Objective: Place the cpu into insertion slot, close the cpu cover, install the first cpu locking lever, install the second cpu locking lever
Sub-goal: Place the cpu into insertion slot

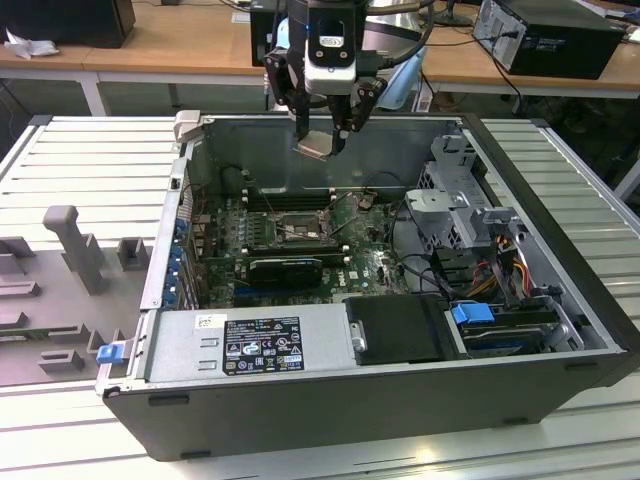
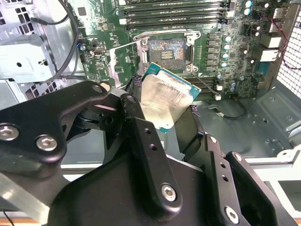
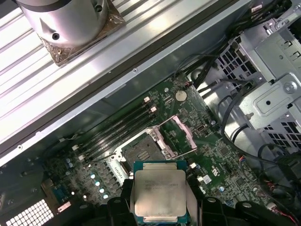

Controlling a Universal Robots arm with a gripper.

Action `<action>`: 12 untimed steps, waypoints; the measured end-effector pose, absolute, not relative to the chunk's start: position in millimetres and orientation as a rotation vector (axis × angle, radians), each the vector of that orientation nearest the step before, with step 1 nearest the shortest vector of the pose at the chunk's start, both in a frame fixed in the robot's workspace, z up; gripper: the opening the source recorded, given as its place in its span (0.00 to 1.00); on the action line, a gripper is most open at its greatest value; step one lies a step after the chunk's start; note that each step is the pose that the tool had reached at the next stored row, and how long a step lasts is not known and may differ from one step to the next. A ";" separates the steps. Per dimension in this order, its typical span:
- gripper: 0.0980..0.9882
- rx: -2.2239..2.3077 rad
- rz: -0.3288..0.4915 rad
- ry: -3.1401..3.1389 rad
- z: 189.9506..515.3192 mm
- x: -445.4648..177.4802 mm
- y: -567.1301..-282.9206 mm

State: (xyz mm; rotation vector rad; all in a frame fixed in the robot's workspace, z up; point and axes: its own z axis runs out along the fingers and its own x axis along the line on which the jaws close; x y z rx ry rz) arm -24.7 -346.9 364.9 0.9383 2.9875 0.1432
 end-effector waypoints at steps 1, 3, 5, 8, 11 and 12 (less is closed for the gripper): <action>0.48 0.945 0.143 2.985 364.9 -24.7 -346.9; 0.48 0.960 0.143 2.980 364.9 -24.7 -346.9; 0.48 0.976 0.143 2.974 364.9 -24.7 -346.9; 0.48 1.000 0.143 2.966 364.8 -24.7 -346.9; 0.48 1.015 0.143 2.960 364.8 -24.7 -346.9; 0.48 1.021 0.143 2.958 364.8 -24.7 -346.9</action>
